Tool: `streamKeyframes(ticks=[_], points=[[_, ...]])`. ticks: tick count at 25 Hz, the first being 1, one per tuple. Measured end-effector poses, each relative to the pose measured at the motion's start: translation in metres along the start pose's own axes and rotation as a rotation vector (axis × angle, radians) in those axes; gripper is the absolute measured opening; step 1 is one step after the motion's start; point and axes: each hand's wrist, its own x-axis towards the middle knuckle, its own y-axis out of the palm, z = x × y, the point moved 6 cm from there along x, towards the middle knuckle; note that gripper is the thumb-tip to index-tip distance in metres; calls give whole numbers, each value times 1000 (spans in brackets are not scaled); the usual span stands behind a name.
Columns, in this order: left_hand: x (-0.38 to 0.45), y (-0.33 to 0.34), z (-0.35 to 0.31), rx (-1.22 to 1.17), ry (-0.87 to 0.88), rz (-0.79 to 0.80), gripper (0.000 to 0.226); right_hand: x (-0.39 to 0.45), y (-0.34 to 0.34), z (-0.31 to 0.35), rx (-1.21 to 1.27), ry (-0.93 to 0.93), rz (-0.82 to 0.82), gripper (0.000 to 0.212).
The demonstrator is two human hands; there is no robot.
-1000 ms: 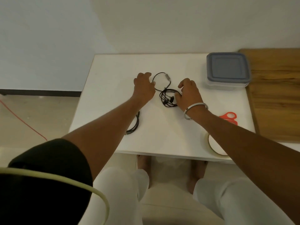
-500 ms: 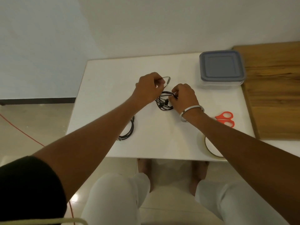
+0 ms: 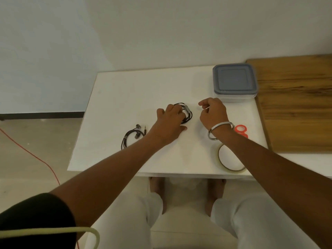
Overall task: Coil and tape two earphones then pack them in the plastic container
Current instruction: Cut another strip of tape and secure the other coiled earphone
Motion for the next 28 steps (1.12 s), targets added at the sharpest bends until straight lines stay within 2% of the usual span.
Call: streamKeyframes(ticks=[4,6,8,11,13,17,20,24,28], points=[[1,4,-3,63,-4,-48,27,-4,-10,-2,-23,-49,13,34],[-5,3,-3,107,19,-183,21,-6,-16,-3,-28,-82,4,35],[-14,7,-6,147,85,-263,32,-9,-25,-5,-18,-104,-14,36],[-21,28,-11,121,138,-75,59,-13,-37,-10,-5,-133,-45,37],[-25,37,-13,85,130,35,66,-15,-44,-13,-12,-144,-54,38],[-23,24,-16,-91,107,-21,59,-21,-64,-21,-50,-166,-53,37],[-18,5,-17,-216,127,-163,48,-32,-74,-29,-146,-234,42,33],[-15,-15,-6,-425,35,-299,42,-55,-72,-45,-358,-352,292,22],[-17,-33,6,-572,-96,-385,43,-77,-66,-57,-490,-353,455,33]])
